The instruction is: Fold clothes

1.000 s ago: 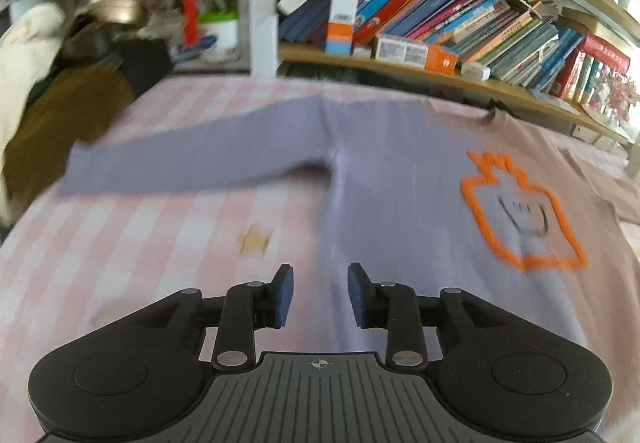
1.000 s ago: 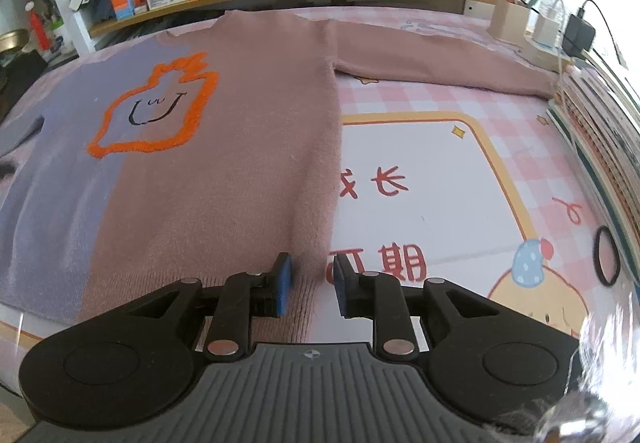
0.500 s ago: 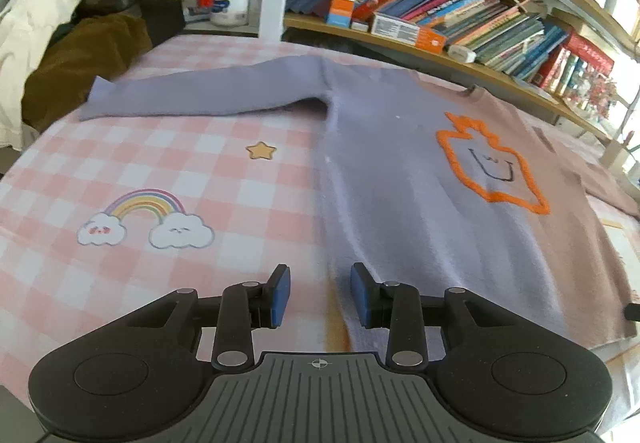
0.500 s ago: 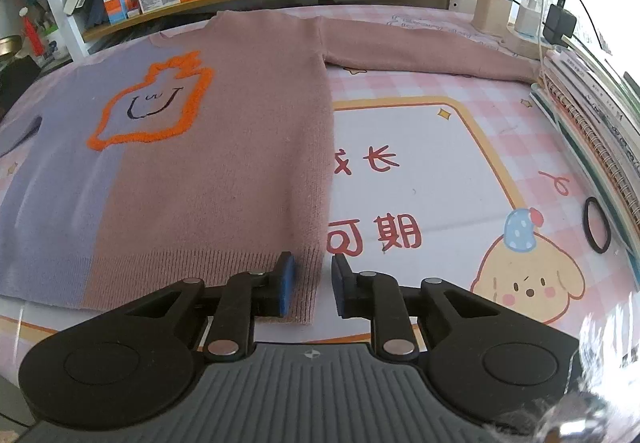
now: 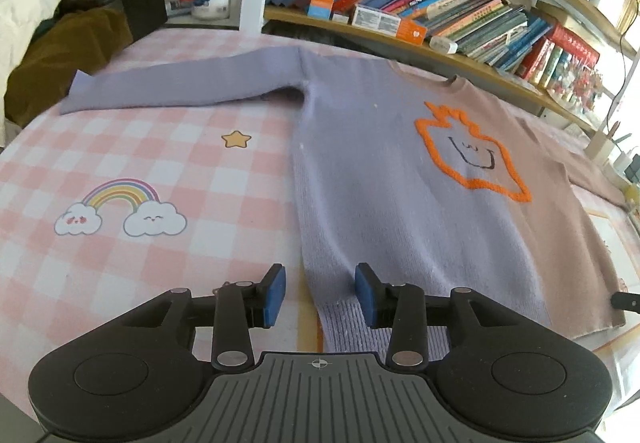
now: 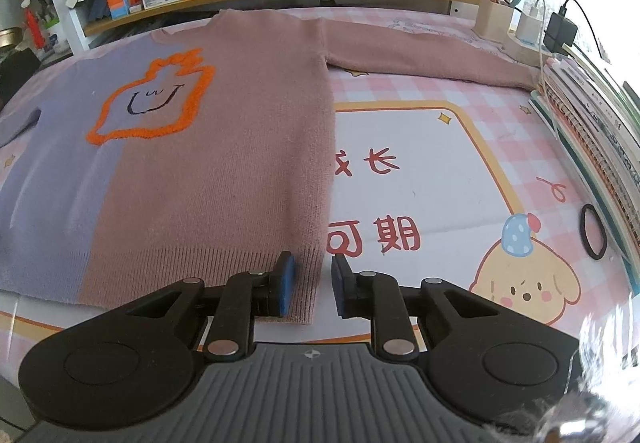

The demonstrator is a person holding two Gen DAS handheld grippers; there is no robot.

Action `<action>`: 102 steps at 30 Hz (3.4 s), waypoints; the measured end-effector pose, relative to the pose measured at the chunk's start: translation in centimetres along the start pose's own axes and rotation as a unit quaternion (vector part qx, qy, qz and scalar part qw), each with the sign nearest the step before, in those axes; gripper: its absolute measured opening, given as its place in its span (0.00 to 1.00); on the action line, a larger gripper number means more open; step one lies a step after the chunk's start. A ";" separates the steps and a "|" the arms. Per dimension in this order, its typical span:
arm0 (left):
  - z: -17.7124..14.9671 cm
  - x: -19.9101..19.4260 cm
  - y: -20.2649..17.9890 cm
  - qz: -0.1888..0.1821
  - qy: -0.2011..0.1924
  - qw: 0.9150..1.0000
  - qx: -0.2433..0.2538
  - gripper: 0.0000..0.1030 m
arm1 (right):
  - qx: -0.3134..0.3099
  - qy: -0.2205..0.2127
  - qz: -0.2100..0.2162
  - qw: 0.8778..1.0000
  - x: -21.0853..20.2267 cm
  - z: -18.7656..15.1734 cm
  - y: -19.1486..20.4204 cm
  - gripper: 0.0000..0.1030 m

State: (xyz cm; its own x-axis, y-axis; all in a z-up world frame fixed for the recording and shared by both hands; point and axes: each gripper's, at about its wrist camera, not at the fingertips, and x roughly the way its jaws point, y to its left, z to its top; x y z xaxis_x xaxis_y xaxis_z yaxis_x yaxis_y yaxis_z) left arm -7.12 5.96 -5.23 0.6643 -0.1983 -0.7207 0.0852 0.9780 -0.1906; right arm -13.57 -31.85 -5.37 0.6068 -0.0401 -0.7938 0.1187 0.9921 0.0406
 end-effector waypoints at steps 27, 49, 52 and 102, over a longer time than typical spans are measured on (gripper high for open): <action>0.2 0.2 0.4 0.017 -0.007 1.000 0.017 0.07 | -0.010 -0.011 0.010 1.000 0.3 0.0 0.9 0.09; 0.6 -3.5 -3.4 0.040 -0.082 0.995 0.046 0.58 | -0.011 -0.064 0.017 0.998 -3.4 0.1 1.5 0.62; 0.4 -3.7 -4.4 0.054 -0.081 0.994 0.043 0.59 | -0.019 -0.066 0.029 0.997 -3.4 0.2 0.8 0.63; 4.3 -1.3 6.7 0.120 -0.027 0.992 -0.028 0.84 | -0.038 -0.056 -0.006 0.998 0.1 2.5 10.3 0.96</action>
State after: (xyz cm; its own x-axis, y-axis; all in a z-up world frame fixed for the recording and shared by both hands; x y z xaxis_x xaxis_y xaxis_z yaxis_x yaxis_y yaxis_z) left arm -4.23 13.06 -2.71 0.6996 0.0454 -0.7131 -0.1206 0.9912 -0.0552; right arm -10.36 -21.89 -3.50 0.6906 -0.0601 -0.7207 0.0688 0.9975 -0.0173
